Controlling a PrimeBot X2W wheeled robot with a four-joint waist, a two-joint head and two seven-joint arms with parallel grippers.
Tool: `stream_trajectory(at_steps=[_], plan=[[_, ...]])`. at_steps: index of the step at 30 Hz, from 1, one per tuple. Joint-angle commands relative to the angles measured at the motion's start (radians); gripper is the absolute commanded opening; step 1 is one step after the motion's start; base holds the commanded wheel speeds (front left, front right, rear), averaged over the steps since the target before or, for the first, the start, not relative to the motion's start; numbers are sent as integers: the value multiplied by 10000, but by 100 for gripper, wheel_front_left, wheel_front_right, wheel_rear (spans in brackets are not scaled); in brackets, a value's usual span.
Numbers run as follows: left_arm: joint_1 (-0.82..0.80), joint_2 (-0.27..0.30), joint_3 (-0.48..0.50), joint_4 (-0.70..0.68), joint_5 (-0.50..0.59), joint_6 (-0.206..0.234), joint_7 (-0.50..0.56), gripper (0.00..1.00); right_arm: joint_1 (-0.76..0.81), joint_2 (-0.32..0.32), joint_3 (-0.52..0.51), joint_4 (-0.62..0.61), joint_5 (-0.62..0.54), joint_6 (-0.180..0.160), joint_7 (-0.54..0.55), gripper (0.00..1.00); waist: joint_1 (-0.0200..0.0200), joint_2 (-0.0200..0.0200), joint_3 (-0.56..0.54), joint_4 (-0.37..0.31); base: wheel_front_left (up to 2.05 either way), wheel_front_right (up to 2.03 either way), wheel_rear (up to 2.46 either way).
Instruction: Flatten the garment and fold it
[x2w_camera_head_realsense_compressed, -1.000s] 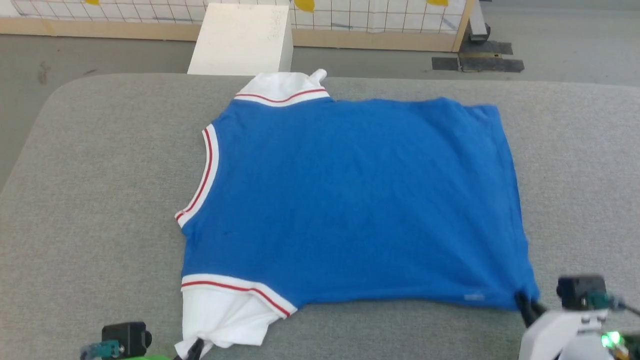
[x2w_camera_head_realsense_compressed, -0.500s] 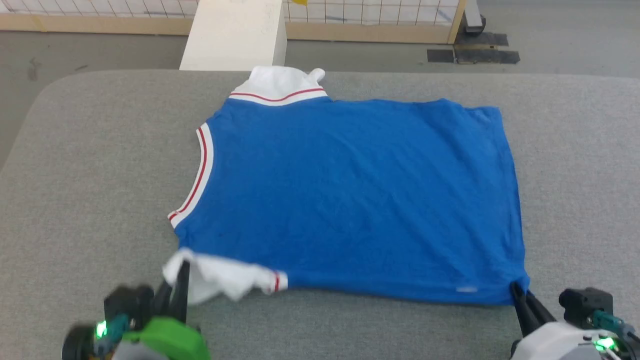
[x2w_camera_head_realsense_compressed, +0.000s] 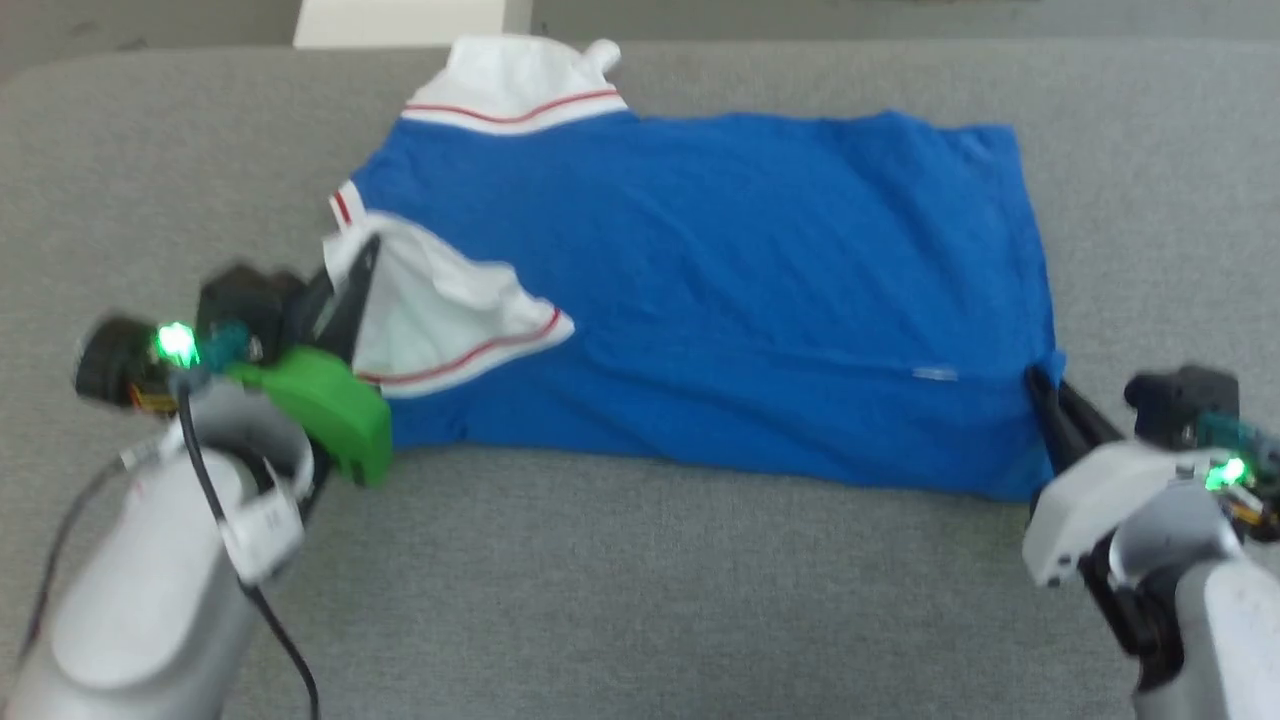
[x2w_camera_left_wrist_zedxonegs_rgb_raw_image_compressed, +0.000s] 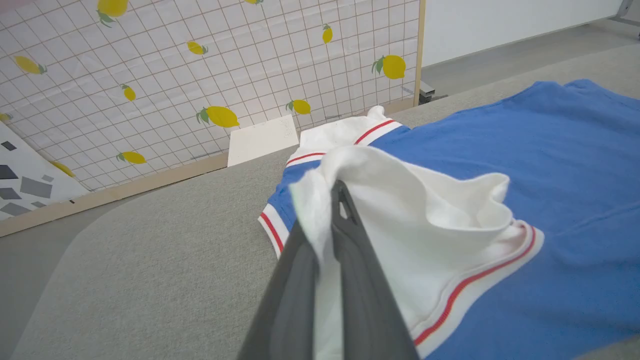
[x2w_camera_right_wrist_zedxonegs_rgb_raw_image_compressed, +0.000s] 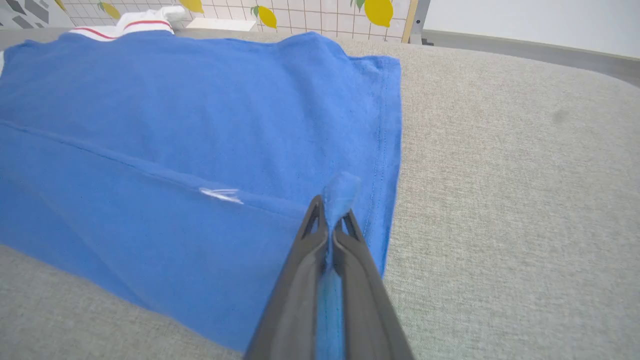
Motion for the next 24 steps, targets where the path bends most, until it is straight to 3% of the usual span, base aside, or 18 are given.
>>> stream_trajectory(at_steps=[1,6,10,15,18,19,20,21,22,24], plan=[[-486,85,-38,177,-7,-175,171,0,-352,-45,-1,93,-1,-15,173,0,1,0,713,-186,0,0,0],[-1721,350,-285,1044,-202,-1002,1222,0,-1174,-77,33,338,104,-15,1046,0,1,0,1500,-303,0,0,0],[-2333,442,-473,2061,-1088,-1503,2907,0,-1763,-35,44,520,192,-15,2058,0,1,0,1909,-411,0,0,0],[-2397,457,-560,3016,-2689,-1683,5620,0,-2118,142,-101,530,288,-15,3533,0,1,0,2010,-503,0,0,0],[-2238,424,-387,3096,-3373,-1473,6627,0,-2205,253,-202,341,434,-15,3912,0,1,0,1913,-511,0,0,0],[-2200,392,-286,2999,-3424,-1355,6523,15,-2196,285,-247,296,467,-15,3936,9,1,0,1874,-499,0,0,0],[-2130,355,-200,2869,-3375,-1231,6229,46,-2158,314,-267,250,494,-15,3911,40,1,0,1775,-479,0,0,0],[-2052,345,-156,2769,-3276,-1136,5939,92,-2110,331,-269,209,503,-15,3857,87,1,0,1698,-467,0,0,0],[-1932,338,-113,2659,-3083,-994,5486,100,-2033,367,-286,164,540,-15,3731,100,1,0,1567,-450,0,0,0],[-1679,278,54,2450,-2710,-667,4372,100,-1852,441,-354,76,606,-15,3360,100,1,0,1292,-407,0,0,0]])
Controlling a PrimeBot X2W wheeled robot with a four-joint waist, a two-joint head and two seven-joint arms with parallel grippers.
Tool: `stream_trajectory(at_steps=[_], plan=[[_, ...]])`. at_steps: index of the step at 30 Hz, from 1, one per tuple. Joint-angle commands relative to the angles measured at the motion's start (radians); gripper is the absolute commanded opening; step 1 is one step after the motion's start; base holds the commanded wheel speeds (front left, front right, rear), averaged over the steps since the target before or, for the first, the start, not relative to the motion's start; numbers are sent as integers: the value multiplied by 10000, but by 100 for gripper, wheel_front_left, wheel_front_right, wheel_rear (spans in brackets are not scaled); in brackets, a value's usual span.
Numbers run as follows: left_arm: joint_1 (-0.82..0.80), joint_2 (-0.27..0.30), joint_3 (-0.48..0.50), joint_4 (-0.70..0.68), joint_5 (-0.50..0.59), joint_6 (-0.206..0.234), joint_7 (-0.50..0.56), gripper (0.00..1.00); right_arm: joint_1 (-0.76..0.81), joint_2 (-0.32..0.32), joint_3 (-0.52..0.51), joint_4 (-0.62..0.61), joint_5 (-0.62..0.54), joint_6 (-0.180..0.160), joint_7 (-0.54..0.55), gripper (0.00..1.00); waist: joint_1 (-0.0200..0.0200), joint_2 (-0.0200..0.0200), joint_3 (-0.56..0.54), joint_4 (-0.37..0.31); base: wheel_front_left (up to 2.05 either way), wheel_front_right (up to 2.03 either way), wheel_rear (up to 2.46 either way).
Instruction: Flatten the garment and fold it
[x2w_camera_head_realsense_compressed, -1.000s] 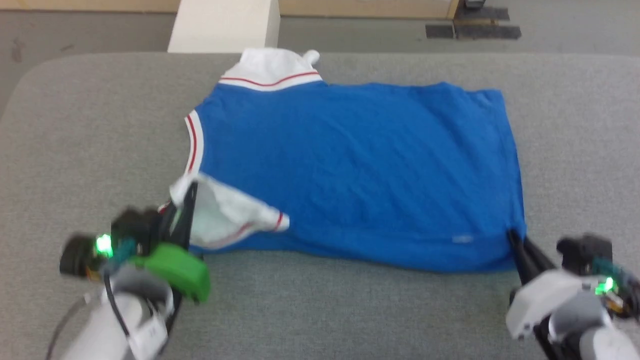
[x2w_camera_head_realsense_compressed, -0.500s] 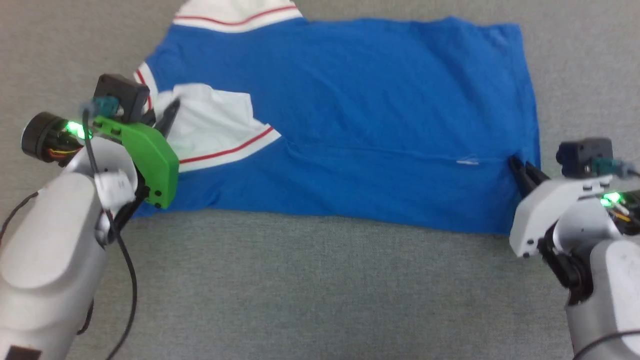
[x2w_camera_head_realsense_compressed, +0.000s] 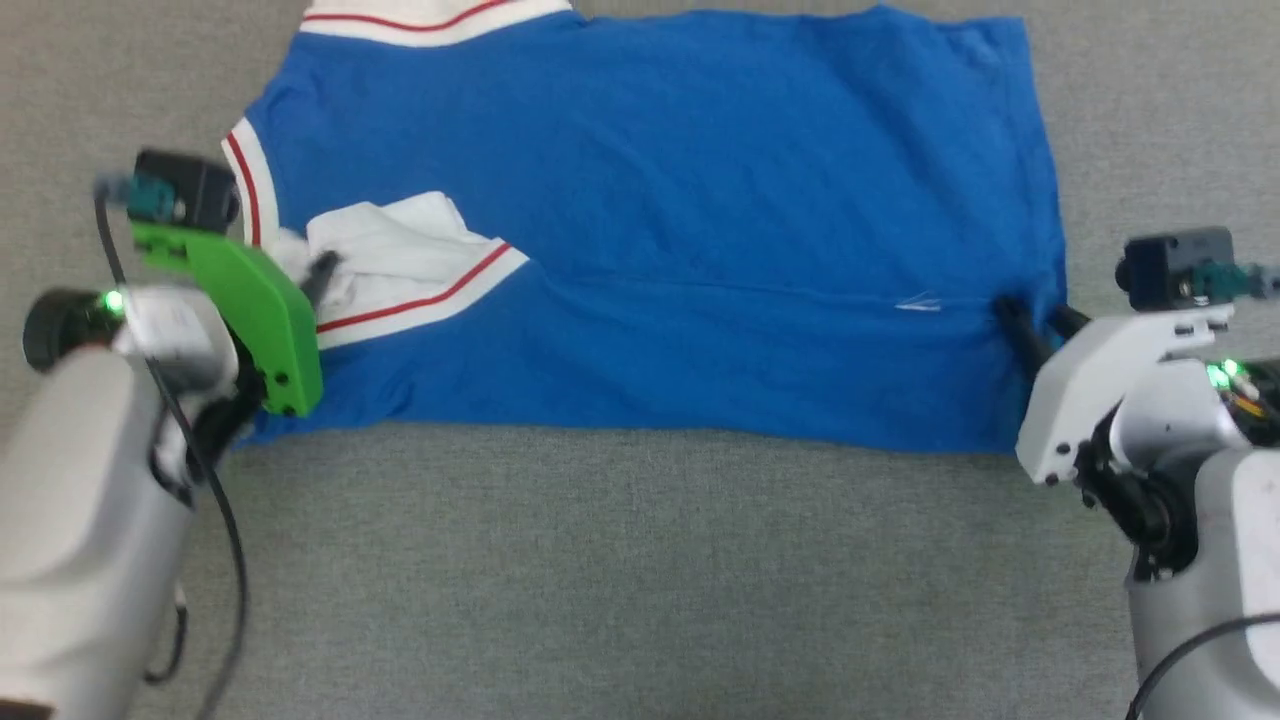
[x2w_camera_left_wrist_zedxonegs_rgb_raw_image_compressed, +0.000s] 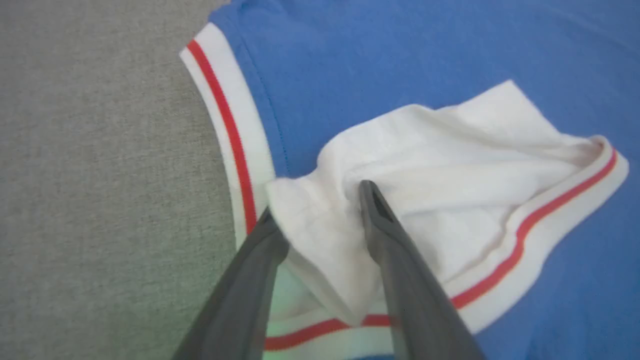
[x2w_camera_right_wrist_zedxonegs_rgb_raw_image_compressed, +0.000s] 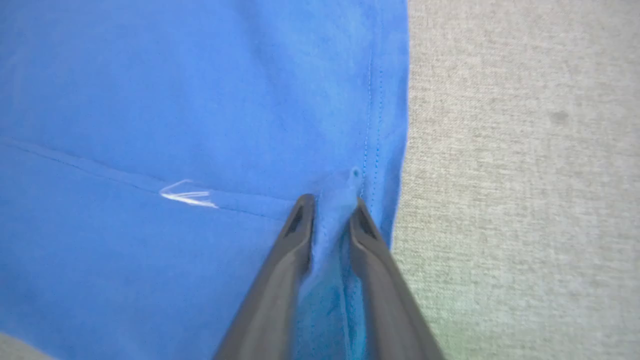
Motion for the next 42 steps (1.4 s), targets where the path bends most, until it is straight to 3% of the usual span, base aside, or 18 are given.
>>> stream_trajectory(at_steps=[1,4,8,15,20,25,34,39,40,41,42], plan=[[490,-156,32,4,287,239,-710,100,308,83,-61,-22,75,-17,-318,100,-1,0,-517,132,0,0,0],[1111,-491,367,-386,699,726,-2831,100,747,228,-227,-144,248,-17,-1264,100,-1,0,-1086,253,0,0,0],[2225,-919,627,-885,1007,1318,-4815,100,1483,339,-280,-352,312,-17,-2661,100,-1,0,-1811,413,0,0,0],[4129,-1391,983,-1603,967,2290,-6140,100,2588,445,-289,-532,199,-17,-5005,100,-1,0,-2515,405,0,0,0],[5009,-1504,1179,-1655,607,2850,-5708,100,3054,462,-49,-454,197,-17,-6320,100,-1,0,-2712,179,0,0,0],[5127,-1468,1500,-1403,91,3437,-4604,100,3158,464,293,-287,381,-17,-6782,100,-1,0,-2641,-180,0,0,0],[4722,-1263,1832,-938,-1029,3760,-2362,100,2835,466,650,-53,404,-17,-6745,100,-1,0,-2264,-844,0,0,0],[4593,-1236,2018,-904,-1477,3731,-1851,100,2743,466,698,97,443,-17,-6759,100,-1,0,-2129,-1007,0,0,0],[4580,-1216,2020,-915,-1500,3675,-1846,69,2736,466,693,126,452,-17,-6764,100,-1,0,-2117,-1018,0,0,0],[4565,-1187,2016,-930,-1497,3594,-1895,22,2731,466,693,166,449,-17,-6756,100,-1,0,-2106,-1019,0,0,0],[4556,-1182,2016,-933,-1509,3527,-1936,0,2724,466,689,192,446,-17,-6753,100,-1,0,-2104,-1012,0,0,0]])
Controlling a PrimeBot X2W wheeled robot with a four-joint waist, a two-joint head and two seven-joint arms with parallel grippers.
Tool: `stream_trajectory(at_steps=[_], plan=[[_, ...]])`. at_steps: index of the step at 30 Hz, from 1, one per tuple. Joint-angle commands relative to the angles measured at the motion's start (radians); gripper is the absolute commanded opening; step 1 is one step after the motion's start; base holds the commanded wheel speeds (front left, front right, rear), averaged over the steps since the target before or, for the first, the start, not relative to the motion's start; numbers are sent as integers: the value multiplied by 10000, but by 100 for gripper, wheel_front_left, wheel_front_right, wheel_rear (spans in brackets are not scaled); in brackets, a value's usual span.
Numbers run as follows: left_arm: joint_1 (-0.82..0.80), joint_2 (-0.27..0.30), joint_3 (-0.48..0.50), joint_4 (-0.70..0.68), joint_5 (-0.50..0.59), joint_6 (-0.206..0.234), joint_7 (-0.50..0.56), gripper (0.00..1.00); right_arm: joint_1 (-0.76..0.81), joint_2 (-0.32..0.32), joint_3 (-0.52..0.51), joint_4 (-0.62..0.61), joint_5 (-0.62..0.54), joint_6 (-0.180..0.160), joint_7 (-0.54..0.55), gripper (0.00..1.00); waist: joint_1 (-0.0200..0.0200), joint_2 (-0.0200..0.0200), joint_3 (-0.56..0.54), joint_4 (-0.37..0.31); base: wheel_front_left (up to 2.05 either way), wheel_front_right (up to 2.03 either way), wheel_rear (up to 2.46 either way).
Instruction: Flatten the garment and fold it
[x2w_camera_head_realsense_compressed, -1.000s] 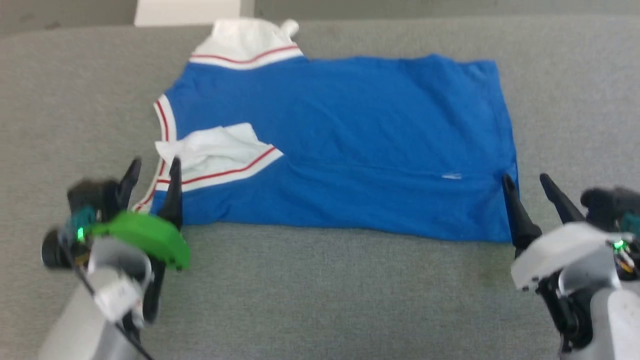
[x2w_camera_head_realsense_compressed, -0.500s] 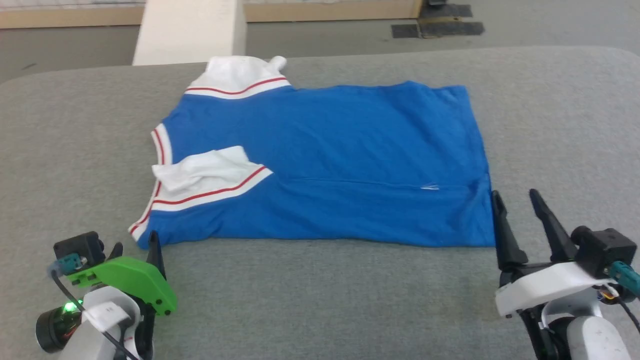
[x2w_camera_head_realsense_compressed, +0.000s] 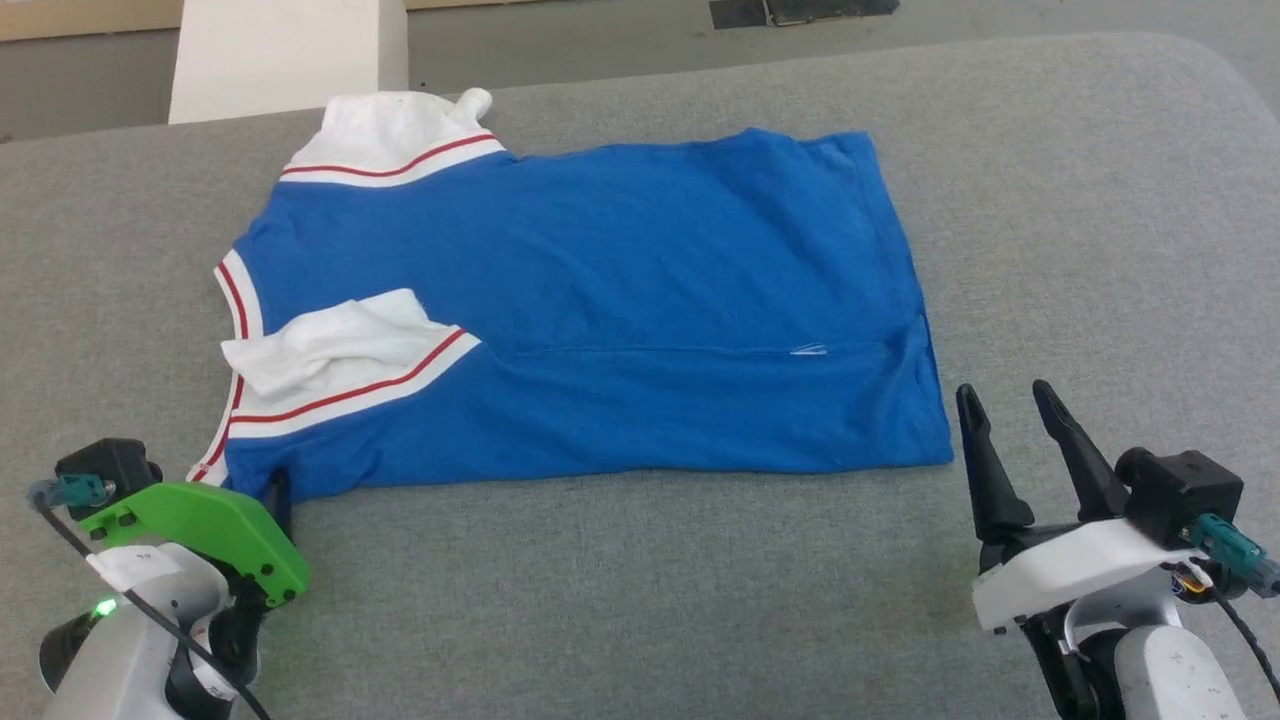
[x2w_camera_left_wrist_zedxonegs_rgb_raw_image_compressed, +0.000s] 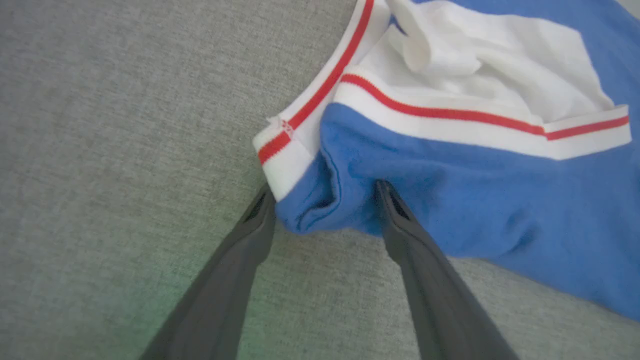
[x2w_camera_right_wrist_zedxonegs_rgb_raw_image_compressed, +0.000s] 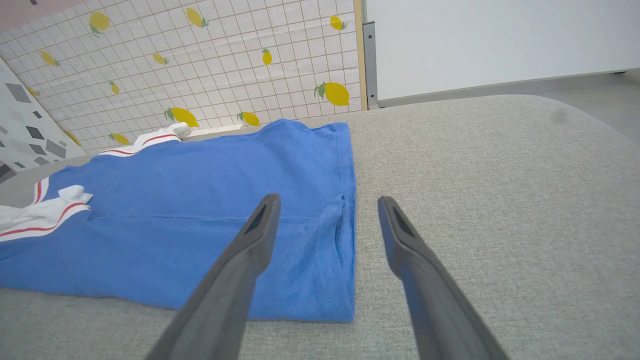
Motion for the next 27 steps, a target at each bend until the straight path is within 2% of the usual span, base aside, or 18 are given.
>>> stream_trajectory(at_steps=[1,8,10,17,23,24,25,26,27], plan=[[-54,-30,-119,111,-113,-160,36,0,-165,16,2,55,33,-15,6,100,0,0,18,8,0,0,0],[-161,-95,-317,231,1,-626,-408,0,-470,16,-46,246,-200,-15,312,100,0,0,-35,323,0,0,0],[-191,-160,-417,287,32,-731,-489,0,-585,16,-277,477,-177,-15,756,100,0,0,-32,445,0,0,0],[-414,-368,-790,457,136,-1146,-700,0,-1143,16,-1054,1452,-97,-15,4144,100,0,0,83,926,0,0,0],[-619,-498,-980,664,208,-1412,-932,0,-1369,16,-1115,1489,-619,-15,6837,100,0,0,241,1221,0,0,0],[-639,-501,-1000,712,227,-1444,-978,0,-1335,16,-1080,1455,-651,-15,7369,43,0,0,246,1248,0,0,0],[-653,-504,-1012,749,244,-1466,-1024,0,-1311,16,-1062,1373,-655,-15,7698,24,0,0,241,1270,0,0,0],[-667,-504,-1019,791,274,-1487,-1107,0,-1283,16,-1046,1211,-648,-15,7959,0,0,0,225,1296,0,0,0],[-677,-492,-1026,821,316,-1512,-1199,0,-1256,16,-1049,1057,-654,-15,8061,0,0,0,191,1314,0,0,0]])
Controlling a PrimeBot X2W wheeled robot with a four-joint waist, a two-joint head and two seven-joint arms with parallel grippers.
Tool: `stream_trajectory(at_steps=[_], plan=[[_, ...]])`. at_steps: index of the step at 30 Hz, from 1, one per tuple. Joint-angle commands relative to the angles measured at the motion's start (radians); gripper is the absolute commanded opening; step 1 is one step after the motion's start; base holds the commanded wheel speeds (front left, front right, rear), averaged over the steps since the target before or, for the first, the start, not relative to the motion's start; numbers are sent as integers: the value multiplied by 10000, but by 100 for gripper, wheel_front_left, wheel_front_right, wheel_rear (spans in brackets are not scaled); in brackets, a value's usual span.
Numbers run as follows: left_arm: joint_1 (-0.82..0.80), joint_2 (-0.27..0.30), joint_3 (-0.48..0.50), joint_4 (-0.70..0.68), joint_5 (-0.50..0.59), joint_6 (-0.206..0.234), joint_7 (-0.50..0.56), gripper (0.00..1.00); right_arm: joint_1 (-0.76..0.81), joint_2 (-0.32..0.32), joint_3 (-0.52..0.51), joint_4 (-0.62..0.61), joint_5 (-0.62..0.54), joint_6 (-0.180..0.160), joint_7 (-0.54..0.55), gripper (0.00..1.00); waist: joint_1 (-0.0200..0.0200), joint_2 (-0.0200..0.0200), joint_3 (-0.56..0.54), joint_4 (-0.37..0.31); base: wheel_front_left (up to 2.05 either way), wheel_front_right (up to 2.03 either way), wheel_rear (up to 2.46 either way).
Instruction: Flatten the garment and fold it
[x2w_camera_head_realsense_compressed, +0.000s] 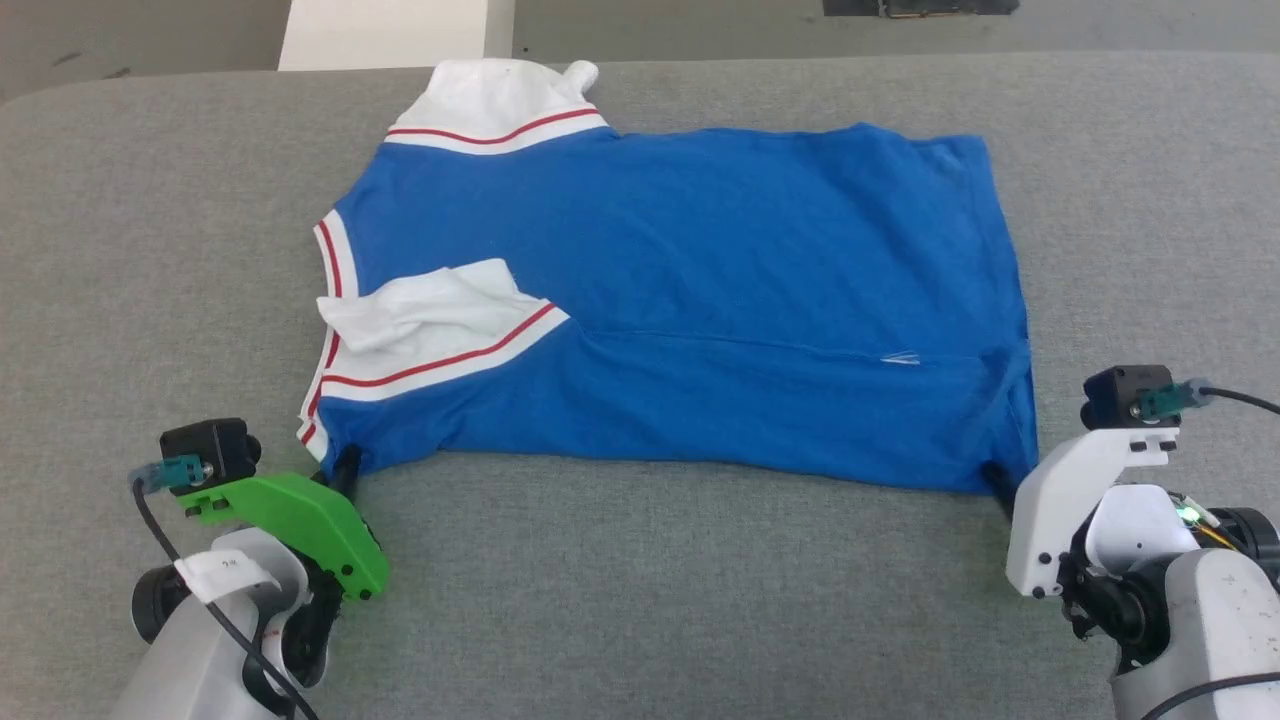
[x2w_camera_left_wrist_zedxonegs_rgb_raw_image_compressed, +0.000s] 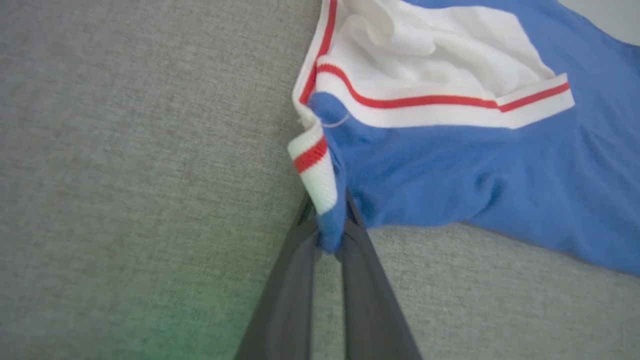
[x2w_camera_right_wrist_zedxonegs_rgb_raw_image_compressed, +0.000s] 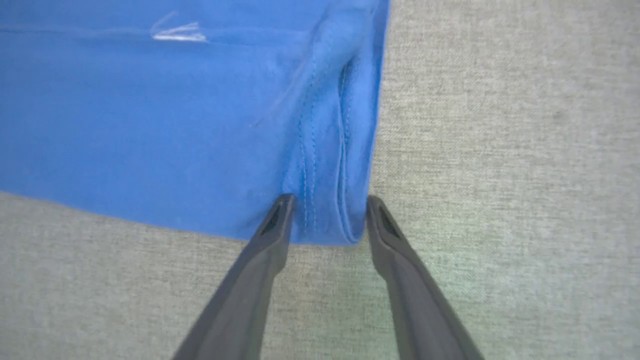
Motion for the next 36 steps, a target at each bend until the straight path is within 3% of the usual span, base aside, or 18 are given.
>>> stream_trajectory(at_steps=[1,10,17,23,30,31,32,33,36], plan=[[-36,28,-24,158,117,-44,-145,0,206,70,83,-49,-17,-13,170,0,0,0,-101,45,0,0,0],[784,631,90,-385,525,353,-511,0,1135,70,-653,-1507,206,-13,-240,0,0,0,-1057,98,0,0,0],[2584,1202,85,-2091,622,1286,249,0,2476,70,-1357,-2550,423,-13,665,0,0,0,-1537,144,0,0,0],[3893,899,-359,-3058,550,1835,663,0,3446,70,-1804,-2224,685,-13,985,0,0,0,-1450,238,0,0,0],[3934,476,-624,-2544,406,1688,530,0,3507,70,-1684,-884,960,-13,321,0,0,0,-1279,218,0,0,0],[3897,416,-595,-2448,375,1678,460,0,3477,70,-1656,-780,1013,-13,193,13,0,0,-1293,199,0,0,0],[3865,357,-559,-2342,340,1665,376,48,3458,70,-1615,-685,1108,-13,47,46,0,0,-1321,173,0,0,0],[3850,331,-528,-2264,308,1656,333,100,3464,70,-1591,-630,1183,-13,-82,100,0,0,-1366,143,0,0,0],[3887,353,-288,-2264,241,1726,110,100,3505,70,-1574,-794,1326,-13,-678,100,0,0,-1531,46,0,0,0]])
